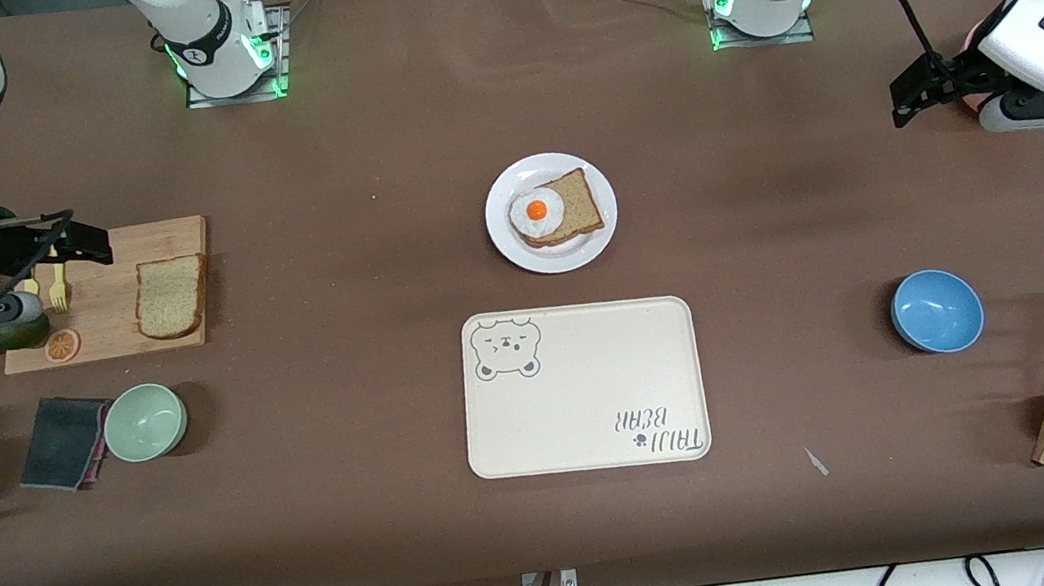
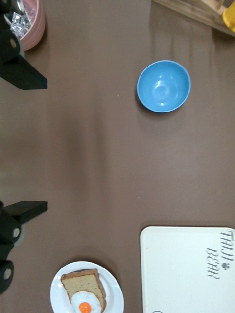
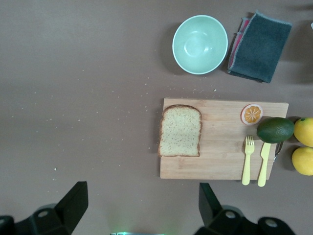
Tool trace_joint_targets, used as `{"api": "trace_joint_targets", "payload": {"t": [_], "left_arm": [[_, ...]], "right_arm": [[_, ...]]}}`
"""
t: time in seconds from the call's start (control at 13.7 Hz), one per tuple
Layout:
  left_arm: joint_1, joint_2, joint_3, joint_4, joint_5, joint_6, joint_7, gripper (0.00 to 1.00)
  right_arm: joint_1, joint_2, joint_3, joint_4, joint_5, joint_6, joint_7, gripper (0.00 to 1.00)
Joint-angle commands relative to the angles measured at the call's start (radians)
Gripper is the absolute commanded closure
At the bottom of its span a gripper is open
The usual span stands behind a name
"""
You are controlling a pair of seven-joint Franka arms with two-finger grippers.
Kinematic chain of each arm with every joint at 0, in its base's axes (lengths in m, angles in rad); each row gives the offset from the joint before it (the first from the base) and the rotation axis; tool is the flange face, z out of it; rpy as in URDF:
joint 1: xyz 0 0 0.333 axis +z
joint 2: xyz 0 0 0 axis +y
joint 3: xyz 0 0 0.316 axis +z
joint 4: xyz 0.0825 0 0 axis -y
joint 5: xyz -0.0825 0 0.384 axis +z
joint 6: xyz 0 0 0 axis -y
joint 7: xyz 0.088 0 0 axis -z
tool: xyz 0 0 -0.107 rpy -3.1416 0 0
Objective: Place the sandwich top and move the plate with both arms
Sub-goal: 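Lower the right gripper and pinch the bread slice's crust edge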
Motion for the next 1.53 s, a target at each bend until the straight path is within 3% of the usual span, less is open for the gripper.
{"api": "trace_joint_targets", "payload": {"t": [0.0, 0.29, 0.8, 1.32, 1.46], "left_arm": [[-0.004, 0.015, -0.018, 0.015, -0.005, -0.044, 0.005, 0.00], [-0.004, 0.017, -0.016, 0.015, -0.006, -0.045, 0.005, 0.00], [-0.004, 0.017, -0.016, 0.017, -0.005, -0.045, 0.003, 0.00], [-0.004, 0.015, -0.018, 0.015, -0.005, -0.047, 0.000, 0.00], [-0.004, 0.017, -0.016, 0.015, -0.005, -0.047, 0.000, 0.00]], "right_arm": [[-0.008, -0.003, 0.006, -0.077, -0.024, 0.086, -0.005, 0.00], [-0.002, 0.017, 0.006, -0.191, -0.024, 0.240, 0.010, 0.00], [-0.005, 0.074, 0.017, -0.433, -0.141, 0.611, 0.191, 0.00], [-0.005, 0.132, 0.026, -0.605, -0.215, 0.860, 0.289, 0.01], [-0.005, 0.145, 0.026, -0.619, -0.235, 0.869, 0.321, 0.01]]}}
